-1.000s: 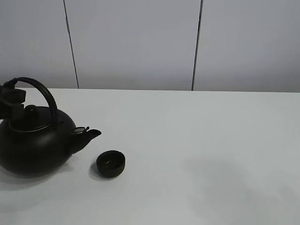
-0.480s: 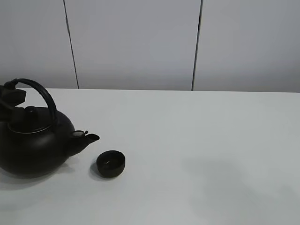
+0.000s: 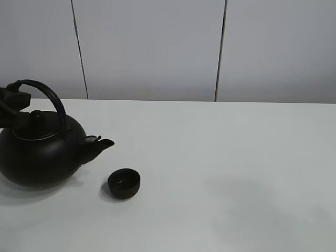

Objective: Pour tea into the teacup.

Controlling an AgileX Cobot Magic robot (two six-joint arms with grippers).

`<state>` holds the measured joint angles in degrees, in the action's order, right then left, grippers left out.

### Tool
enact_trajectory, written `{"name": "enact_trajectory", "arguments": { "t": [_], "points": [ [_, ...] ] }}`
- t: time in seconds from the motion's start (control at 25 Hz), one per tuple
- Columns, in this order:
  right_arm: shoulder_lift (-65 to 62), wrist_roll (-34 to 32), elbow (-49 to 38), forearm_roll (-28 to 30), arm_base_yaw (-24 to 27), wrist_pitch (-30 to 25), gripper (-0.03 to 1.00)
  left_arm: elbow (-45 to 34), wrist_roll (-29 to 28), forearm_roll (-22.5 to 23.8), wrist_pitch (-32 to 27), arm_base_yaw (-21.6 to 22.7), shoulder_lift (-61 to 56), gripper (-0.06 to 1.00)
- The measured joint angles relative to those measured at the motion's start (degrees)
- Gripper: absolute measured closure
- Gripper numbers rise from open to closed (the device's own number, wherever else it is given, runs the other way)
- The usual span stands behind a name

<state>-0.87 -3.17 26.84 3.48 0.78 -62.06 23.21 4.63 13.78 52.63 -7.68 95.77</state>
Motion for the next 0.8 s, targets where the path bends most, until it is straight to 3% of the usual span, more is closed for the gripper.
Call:
{"name": "enact_trajectory", "arguments": {
  "t": [0.8],
  "points": [
    [0.0,0.0,0.0,-0.05,0.0,-0.06,0.42,0.0,0.06,1.89,0.0,0.0,0.0,0.8]
  ]
}}
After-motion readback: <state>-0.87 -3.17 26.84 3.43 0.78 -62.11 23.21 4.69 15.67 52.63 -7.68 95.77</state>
